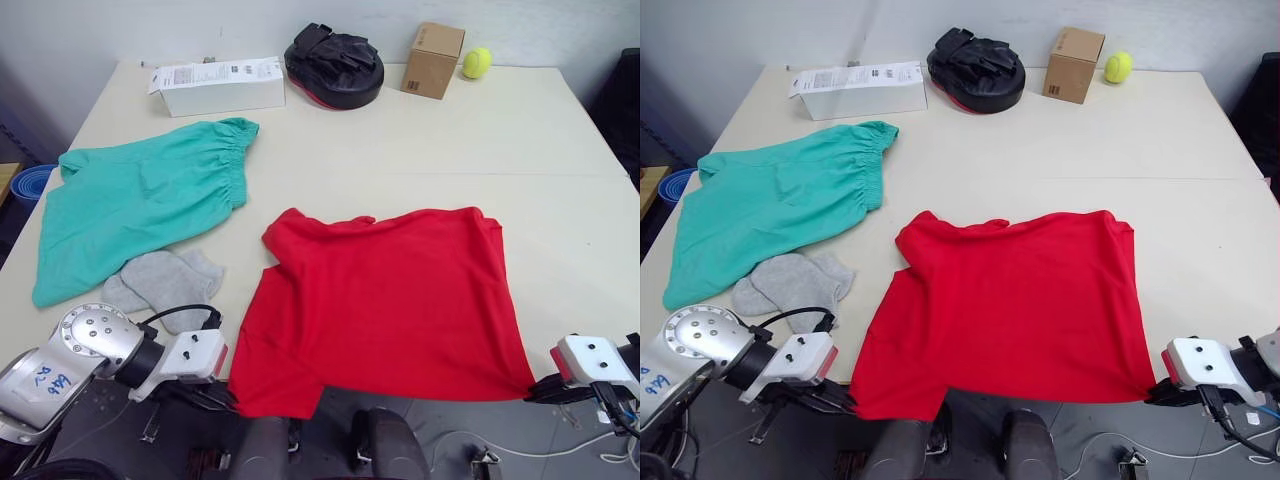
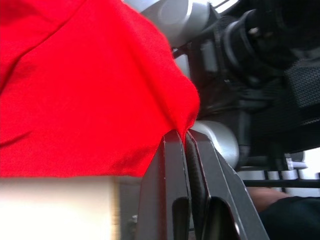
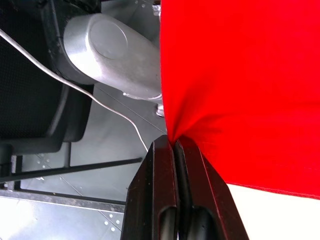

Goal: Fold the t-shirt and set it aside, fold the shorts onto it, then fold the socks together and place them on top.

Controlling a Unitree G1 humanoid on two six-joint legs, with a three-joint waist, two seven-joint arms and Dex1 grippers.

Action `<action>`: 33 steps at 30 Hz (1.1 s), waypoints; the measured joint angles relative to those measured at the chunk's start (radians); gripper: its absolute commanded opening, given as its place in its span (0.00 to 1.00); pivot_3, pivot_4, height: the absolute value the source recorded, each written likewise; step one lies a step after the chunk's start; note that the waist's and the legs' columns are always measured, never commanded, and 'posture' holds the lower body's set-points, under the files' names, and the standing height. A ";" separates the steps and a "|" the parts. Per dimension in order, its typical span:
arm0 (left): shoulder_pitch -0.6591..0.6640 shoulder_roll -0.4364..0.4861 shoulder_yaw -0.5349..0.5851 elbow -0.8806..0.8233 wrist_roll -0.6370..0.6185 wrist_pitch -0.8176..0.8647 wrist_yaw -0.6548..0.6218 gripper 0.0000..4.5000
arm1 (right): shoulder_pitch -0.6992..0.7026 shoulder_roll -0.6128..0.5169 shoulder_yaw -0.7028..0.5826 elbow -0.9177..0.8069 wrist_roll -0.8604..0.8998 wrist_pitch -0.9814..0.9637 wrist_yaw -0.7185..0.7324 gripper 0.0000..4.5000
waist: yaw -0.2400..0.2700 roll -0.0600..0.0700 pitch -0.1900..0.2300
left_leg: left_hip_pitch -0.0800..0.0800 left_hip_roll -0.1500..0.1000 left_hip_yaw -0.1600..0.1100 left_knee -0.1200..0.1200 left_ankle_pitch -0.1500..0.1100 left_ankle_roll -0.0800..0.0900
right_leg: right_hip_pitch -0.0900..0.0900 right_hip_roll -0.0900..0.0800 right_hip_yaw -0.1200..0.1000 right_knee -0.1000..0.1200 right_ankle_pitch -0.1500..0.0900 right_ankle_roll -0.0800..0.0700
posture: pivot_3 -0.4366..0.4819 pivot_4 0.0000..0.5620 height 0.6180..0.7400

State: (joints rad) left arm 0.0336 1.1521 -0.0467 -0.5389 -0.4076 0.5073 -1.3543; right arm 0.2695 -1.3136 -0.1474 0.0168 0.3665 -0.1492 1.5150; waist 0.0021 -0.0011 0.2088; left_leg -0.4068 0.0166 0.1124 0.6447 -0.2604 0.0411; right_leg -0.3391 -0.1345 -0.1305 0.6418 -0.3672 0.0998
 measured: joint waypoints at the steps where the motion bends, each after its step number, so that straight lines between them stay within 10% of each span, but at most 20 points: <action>1: 0.004 0.000 0.006 -0.002 -0.004 0.001 0.001 0.00 | 0.000 0.006 -0.011 -0.005 0.000 0.004 0.000 0.01 | 0.000 0.000 0.000 | 0.000 0.000 0.000 0.000 0.000 0.000 | 0.000 0.000 0.000 0.000 0.000 0.000 | 0.48 0.27 1.00; 18: -0.156 0.078 0.106 0.111 -0.147 0.111 -0.086 0.00 | -0.069 -0.190 -0.061 -0.037 0.327 0.298 0.031 0.01 | -0.002 0.001 0.001 | 0.000 0.000 0.000 -0.002 -0.001 0.000 | -0.001 0.000 0.000 -0.003 0.000 -0.001 | 0.48 0.27 1.00; 33: -0.436 -0.040 -0.014 0.303 -0.062 0.091 -0.040 0.00 | -0.251 -0.157 0.062 0.071 0.275 0.324 0.034 0.01 | -0.004 0.000 0.001 | -0.002 0.000 0.003 0.001 -0.002 0.000 | -0.003 0.001 0.001 0.000 0.000 0.000 | 0.48 0.27 1.00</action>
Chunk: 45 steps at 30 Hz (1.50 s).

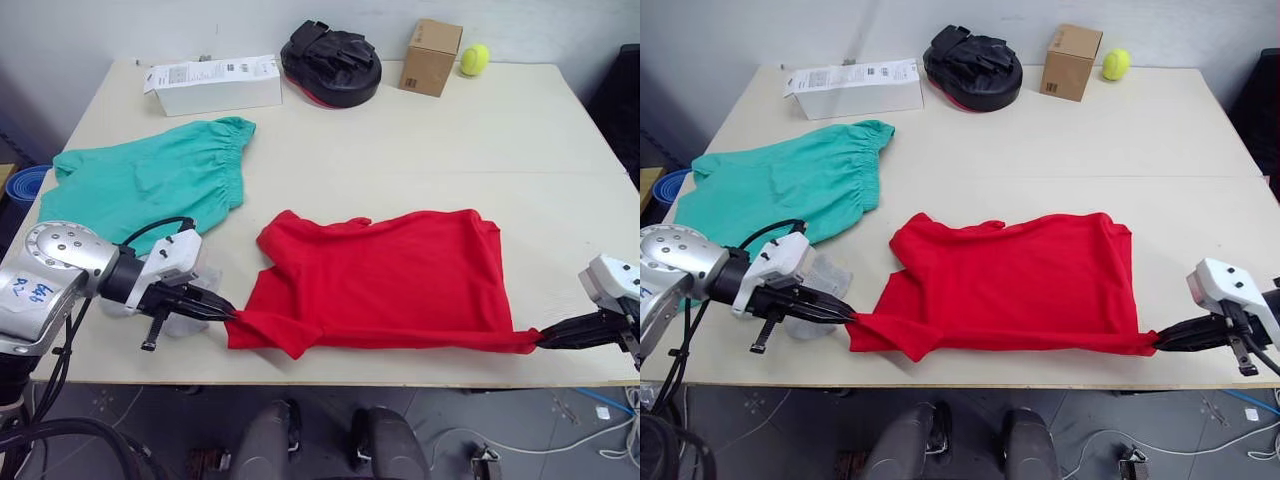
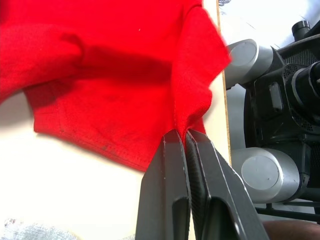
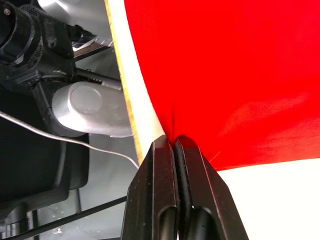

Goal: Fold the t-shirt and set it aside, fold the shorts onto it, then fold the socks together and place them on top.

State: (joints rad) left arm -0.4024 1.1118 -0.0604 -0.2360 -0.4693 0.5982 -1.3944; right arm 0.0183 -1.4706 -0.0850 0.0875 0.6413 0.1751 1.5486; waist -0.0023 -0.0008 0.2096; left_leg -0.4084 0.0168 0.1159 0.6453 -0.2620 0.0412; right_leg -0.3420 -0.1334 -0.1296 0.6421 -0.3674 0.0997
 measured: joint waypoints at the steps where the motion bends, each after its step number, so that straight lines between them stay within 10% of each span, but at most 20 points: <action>1: 0.000 0.000 0.000 -0.001 0.000 -0.001 -0.004 0.00 | -0.014 0.011 0.001 -0.001 -0.005 -0.001 0.000 0.01 | -0.001 0.000 0.000 | 0.000 0.000 0.000 0.000 0.000 0.000 | 0.000 0.000 0.000 0.000 0.000 0.000 | 0.48 0.27 1.00; 10: -0.122 -0.132 -0.125 0.184 0.170 -0.156 0.043 0.00 | -0.415 0.319 0.145 0.228 -0.312 -0.167 -0.091 0.01 | 0.002 -0.001 0.000 | 0.001 0.000 0.003 0.004 0.001 0.001 | -0.001 0.001 0.003 0.004 0.000 0.000 | 0.48 0.27 1.00; 16: -0.543 -0.397 -0.129 0.740 0.397 -0.469 0.432 0.00 | -0.914 0.541 0.175 0.697 -0.634 -0.519 -0.629 0.01 | 0.001 -0.003 0.002 | -0.025 -0.002 0.002 0.014 0.007 0.002 | -0.029 0.000 0.003 0.021 0.001 0.001 | 0.48 0.27 1.00; 21: -0.883 -0.368 0.064 0.988 0.354 -0.594 0.600 0.00 | -1.164 0.480 0.090 0.854 -0.705 -0.732 -0.895 0.01 | -0.005 -0.006 0.002 | -0.035 -0.006 -0.001 0.008 0.006 0.002 | -0.041 0.001 -0.009 0.029 0.001 0.002 | 0.48 0.27 1.00; 27: -0.607 -0.182 0.122 0.629 0.117 -0.269 0.202 0.00 | -0.986 0.431 -0.004 0.829 -0.509 -0.680 -0.532 0.01 | -0.026 -0.007 0.002 | -0.027 -0.008 -0.003 -0.001 0.004 0.005 | -0.032 0.003 -0.010 0.021 0.002 0.003 | 0.48 0.27 1.00; 33: -0.012 0.010 0.143 0.121 -0.015 -0.053 0.029 0.00 | -0.412 0.328 -0.012 0.478 -0.291 -0.420 -0.045 0.01 | -0.017 -0.004 0.005 | -0.033 -0.007 -0.006 0.007 0.007 0.007 | -0.028 0.002 0.000 0.017 0.002 0.003 | 0.48 0.27 1.00; 39: 0.227 0.076 0.244 -0.096 -0.071 -0.013 -0.008 0.00 | -0.111 0.202 -0.041 0.259 -0.219 -0.317 -0.001 0.01 | -0.002 0.000 0.006 | 0.003 -0.003 -0.006 -0.001 0.006 0.003 | 0.008 -0.001 0.004 -0.004 0.004 -0.002 | 0.48 0.27 1.00; 45: 0.281 0.071 0.274 -0.143 -0.096 0.028 0.035 0.00 | -0.047 0.198 -0.075 0.185 -0.190 -0.281 -0.001 0.01 | 0.001 0.001 0.005 | 0.003 -0.002 -0.004 -0.015 0.017 -0.007 | -0.005 0.001 0.008 0.005 0.004 -0.008 | 0.48 0.27 1.00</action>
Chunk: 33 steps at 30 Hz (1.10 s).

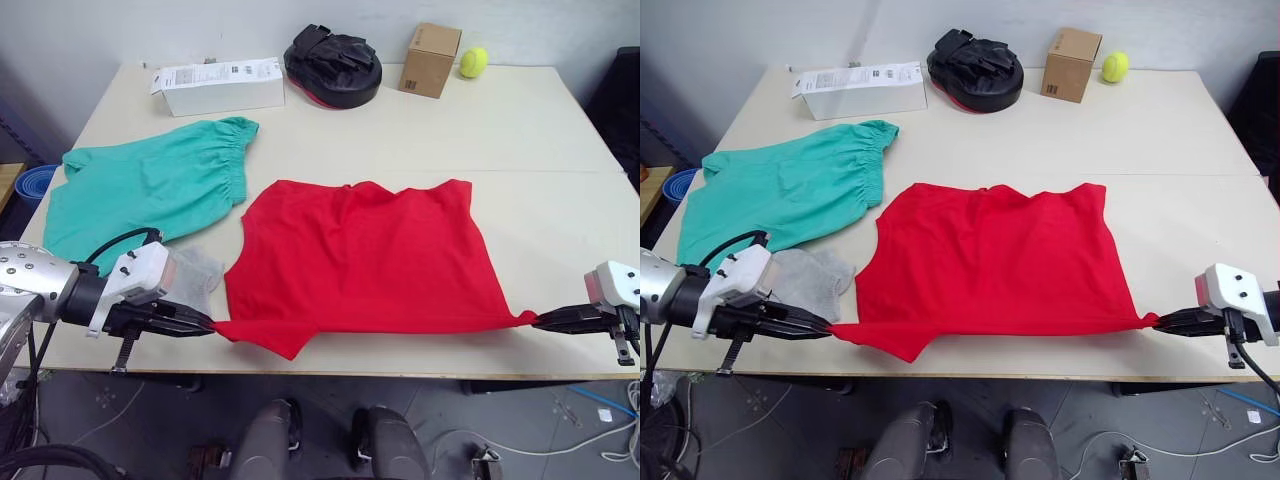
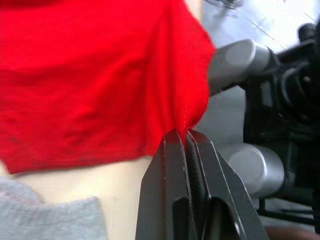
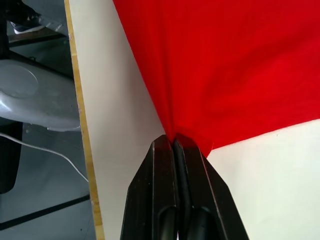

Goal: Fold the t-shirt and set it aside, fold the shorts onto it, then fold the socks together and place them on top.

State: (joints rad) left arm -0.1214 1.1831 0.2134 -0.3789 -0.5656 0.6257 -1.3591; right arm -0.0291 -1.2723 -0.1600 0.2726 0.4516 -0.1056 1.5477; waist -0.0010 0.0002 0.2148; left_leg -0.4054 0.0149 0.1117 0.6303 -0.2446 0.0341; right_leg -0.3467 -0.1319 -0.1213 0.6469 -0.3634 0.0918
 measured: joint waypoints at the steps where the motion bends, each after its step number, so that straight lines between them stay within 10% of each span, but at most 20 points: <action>1: 0.026 0.000 0.011 -0.011 -0.009 0.007 -0.003 0.00 | 0.041 -0.016 -0.004 -0.012 0.012 0.002 0.001 0.01 | 0.000 0.001 0.000 | 0.000 0.000 0.000 0.000 0.000 0.000 | 0.000 0.001 0.000 0.001 -0.001 0.001 | 0.48 0.27 1.00; 7: 0.182 0.052 0.064 -0.075 -0.051 0.050 -0.064 0.00 | 0.301 -0.214 -0.016 -0.080 0.131 0.022 0.001 0.01 | -0.006 0.001 0.000 | 0.000 0.001 0.004 0.000 -0.004 0.002 | 0.000 0.002 0.000 -0.002 -0.005 0.004 | 0.48 0.27 1.00; 16: 0.240 0.053 0.073 -0.075 -0.018 0.001 -0.059 0.00 | 0.283 -0.220 -0.036 -0.109 0.149 0.026 0.002 0.01 | 0.001 -0.001 0.000 | 0.001 0.001 0.005 0.002 -0.009 0.006 | 0.003 0.000 0.005 -0.009 -0.001 0.002 | 0.48 0.27 1.00; 25: -0.260 -0.115 -0.163 0.205 0.087 -0.032 0.086 0.00 | 0.037 -0.173 0.103 -0.014 0.075 0.065 0.003 0.01 | 0.000 -0.001 0.000 | -0.001 0.000 0.007 0.003 -0.003 0.005 | -0.001 0.001 0.004 -0.001 0.000 0.005 | 0.48 0.27 1.00; 33: -0.283 -0.120 -0.311 0.259 0.171 -0.084 0.024 0.00 | -0.141 -0.074 0.238 0.095 -0.023 0.069 0.003 0.01 | -0.015 -0.001 0.000 | -0.001 0.000 0.012 0.006 -0.004 0.005 | -0.005 0.001 0.009 0.004 0.000 0.006 | 0.48 0.27 1.00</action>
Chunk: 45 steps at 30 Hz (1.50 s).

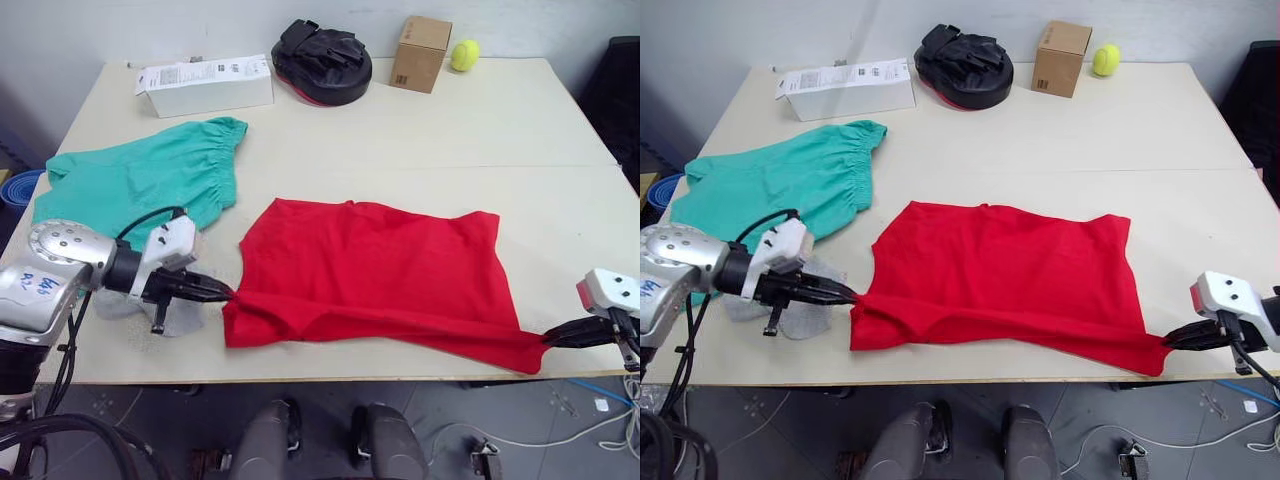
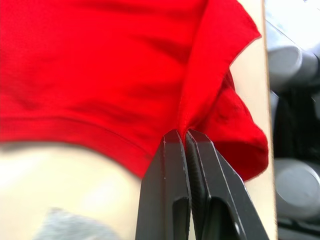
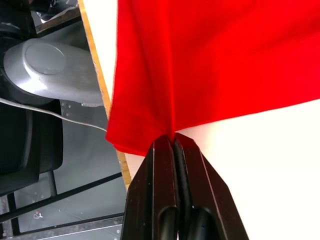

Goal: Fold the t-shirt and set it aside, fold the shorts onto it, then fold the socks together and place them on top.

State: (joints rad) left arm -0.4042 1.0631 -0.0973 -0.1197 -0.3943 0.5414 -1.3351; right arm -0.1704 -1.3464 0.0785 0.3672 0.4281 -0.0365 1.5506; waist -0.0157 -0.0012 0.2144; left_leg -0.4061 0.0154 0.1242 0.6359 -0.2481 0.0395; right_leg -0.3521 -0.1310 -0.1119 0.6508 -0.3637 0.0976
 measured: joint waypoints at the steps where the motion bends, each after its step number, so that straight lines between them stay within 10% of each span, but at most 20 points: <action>1: 0.019 0.000 -0.007 -0.002 0.010 -0.007 -0.001 0.00 | -0.011 0.012 0.000 0.000 -0.005 0.005 0.000 0.01 | -0.001 0.000 0.000 | 0.000 0.000 0.000 0.001 0.000 0.000 | -0.001 0.000 0.001 0.002 0.000 0.000 | 0.48 0.27 1.00; 21: -0.063 -0.127 -0.085 0.097 0.109 -0.020 0.055 0.00 | -0.154 0.154 -0.001 0.027 -0.099 0.095 -0.001 0.01 | 0.012 0.000 0.000 | -0.005 0.001 0.000 0.010 -0.001 0.001 | -0.004 -0.001 0.001 0.007 0.000 0.000 | 0.48 0.27 1.00; 35: -0.001 -0.128 0.030 0.053 0.054 0.026 0.106 0.94 | -0.112 0.137 -0.118 -0.065 -0.051 0.168 -0.003 1.00 | 0.012 0.000 0.000 | -0.005 0.001 -0.001 0.011 -0.001 0.002 | -0.004 -0.001 0.001 0.007 0.000 0.000 | 0.48 0.27 1.00; 45: 0.154 -0.139 0.182 -0.205 -0.044 0.023 0.169 0.99 | 0.049 0.221 -0.281 -0.591 0.150 0.352 -0.093 1.00 | 0.019 -0.001 0.000 | -0.005 0.001 -0.003 0.010 -0.005 0.001 | -0.002 -0.001 0.001 0.005 0.000 0.000 | 0.48 0.27 1.00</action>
State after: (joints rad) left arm -0.2501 0.9242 0.0848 -0.3247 -0.4384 0.5646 -1.1661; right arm -0.1211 -1.1250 -0.2027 -0.2238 0.5782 0.3160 1.4576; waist 0.0035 -0.0018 0.2143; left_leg -0.4112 0.0167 0.1208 0.6460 -0.2530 0.0408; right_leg -0.3542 -0.1320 -0.1113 0.6559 -0.3638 0.0976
